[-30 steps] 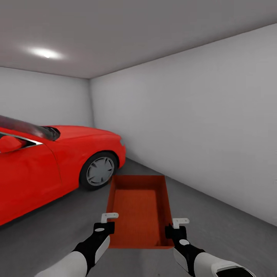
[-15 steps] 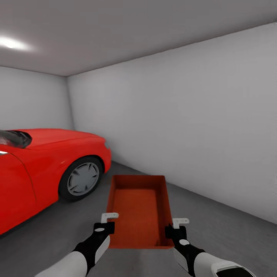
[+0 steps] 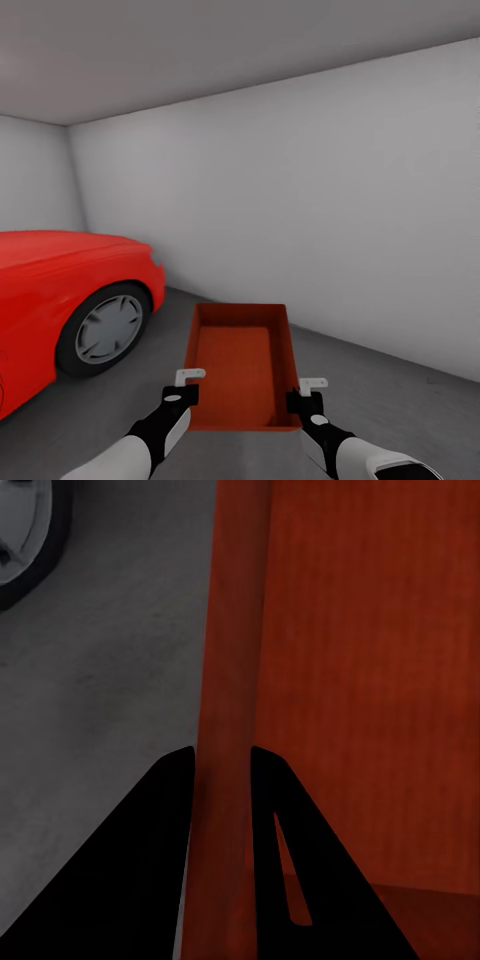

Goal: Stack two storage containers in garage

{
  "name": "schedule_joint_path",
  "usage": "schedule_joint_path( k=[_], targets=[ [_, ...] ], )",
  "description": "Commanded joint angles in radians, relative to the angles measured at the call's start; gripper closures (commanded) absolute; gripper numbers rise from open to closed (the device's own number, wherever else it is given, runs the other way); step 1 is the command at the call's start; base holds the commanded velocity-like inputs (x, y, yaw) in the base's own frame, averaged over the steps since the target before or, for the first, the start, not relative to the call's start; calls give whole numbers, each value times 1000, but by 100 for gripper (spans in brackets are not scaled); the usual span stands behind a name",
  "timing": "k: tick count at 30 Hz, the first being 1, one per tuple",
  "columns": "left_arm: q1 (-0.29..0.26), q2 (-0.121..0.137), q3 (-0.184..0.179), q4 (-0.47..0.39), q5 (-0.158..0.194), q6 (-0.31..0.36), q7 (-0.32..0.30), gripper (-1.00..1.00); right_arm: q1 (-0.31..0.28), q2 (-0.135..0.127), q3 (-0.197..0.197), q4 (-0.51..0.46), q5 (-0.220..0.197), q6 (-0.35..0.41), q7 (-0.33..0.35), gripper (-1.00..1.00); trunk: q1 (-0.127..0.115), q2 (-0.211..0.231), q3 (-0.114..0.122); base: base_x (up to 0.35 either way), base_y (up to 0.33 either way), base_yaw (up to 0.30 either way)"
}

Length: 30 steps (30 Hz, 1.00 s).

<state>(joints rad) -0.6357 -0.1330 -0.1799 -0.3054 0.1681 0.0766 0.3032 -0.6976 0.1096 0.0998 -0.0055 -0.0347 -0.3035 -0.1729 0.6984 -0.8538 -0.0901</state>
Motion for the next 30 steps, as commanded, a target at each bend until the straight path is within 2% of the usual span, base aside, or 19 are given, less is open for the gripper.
schedule_joint_path(
  k=[1, 30],
  targets=[
    [-1, 1, 79, -6, -12, -29, 14, 100, 0, 1, -57, 1, 13, 1, 7, 100, 1, -1, -2, 304, 207, -291],
    [-1, 1, 78, -6, -12, -29, 14, 100, 0, 0, -57, 1, 13, 1, 7, 100, 1, -1, -2, 303, 211, -291]
  ],
)
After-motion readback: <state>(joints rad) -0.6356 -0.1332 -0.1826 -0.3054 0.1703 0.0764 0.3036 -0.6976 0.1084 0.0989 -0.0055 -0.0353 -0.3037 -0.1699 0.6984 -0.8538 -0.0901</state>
